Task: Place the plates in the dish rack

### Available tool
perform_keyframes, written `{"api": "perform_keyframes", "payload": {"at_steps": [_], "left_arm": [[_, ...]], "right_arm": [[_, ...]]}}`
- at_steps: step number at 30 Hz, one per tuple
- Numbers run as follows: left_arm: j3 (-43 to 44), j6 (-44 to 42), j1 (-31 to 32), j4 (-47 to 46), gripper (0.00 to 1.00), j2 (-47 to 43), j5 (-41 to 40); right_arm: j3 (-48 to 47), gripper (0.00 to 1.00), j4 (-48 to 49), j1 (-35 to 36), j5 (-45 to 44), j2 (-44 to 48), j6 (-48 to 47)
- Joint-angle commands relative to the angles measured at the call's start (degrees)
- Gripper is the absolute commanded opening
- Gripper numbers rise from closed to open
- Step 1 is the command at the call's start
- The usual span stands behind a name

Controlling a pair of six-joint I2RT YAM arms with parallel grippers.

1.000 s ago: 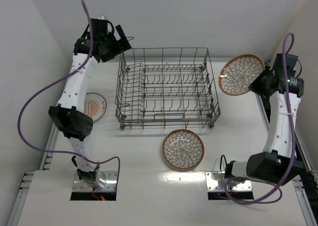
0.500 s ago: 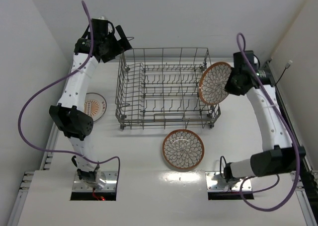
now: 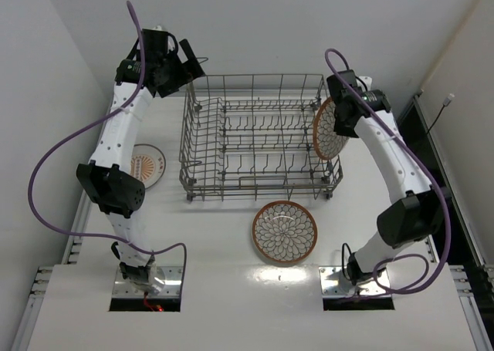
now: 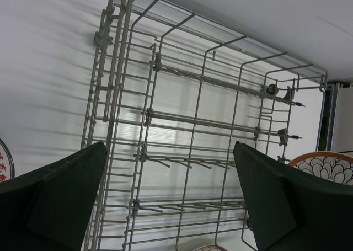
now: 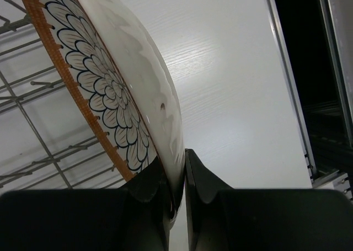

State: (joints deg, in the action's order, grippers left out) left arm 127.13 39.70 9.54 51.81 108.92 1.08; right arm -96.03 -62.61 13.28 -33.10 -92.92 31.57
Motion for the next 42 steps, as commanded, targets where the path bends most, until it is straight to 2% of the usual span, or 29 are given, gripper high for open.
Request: {"api": "perform_keyframes", "payload": {"at_steps": [1,17,23,28,36,38,40,42], "left_arm": [[2.33,0.37,-0.66,-0.57,1.0,-0.38,-0.2],[2.86,0.37,-0.66,-0.04,1.0,-0.38,-0.73],[2.86,0.37,-0.66,-0.04,1.0,-0.38,-0.73],[2.86,0.37,-0.66,-0.04,1.0,-0.38,-0.2],[2.86,0.37,-0.66,-0.04,1.0,0.14,0.32],[2.86,0.37,-0.66,-0.04,1.0,0.15,0.32],[2.86,0.37,-0.66,-0.04,1.0,0.15,0.32],[2.86,0.37,-0.66,-0.04,1.0,0.15,0.32]], "right_arm": [[-3.9,0.0,5.57,2.88,-6.0,-0.15,-0.2],[-8.83,0.0,-1.46,14.4,-11.99,-10.79,4.1],[-8.3,0.0,-4.63,16.42,-12.51,-14.03,6.48],[-8.83,0.0,-9.81,16.96,-10.5,-16.14,12.72],[-4.96,0.0,-8.67,16.43,-7.59,-16.15,14.04],[-4.96,0.04,-8.14,15.9,-7.06,-16.15,14.04],[-4.96,0.14,-8.14,15.9,-6.45,-15.63,14.04],[-6.62,0.14,-8.85,15.9,-5.92,-15.1,13.52]]}}
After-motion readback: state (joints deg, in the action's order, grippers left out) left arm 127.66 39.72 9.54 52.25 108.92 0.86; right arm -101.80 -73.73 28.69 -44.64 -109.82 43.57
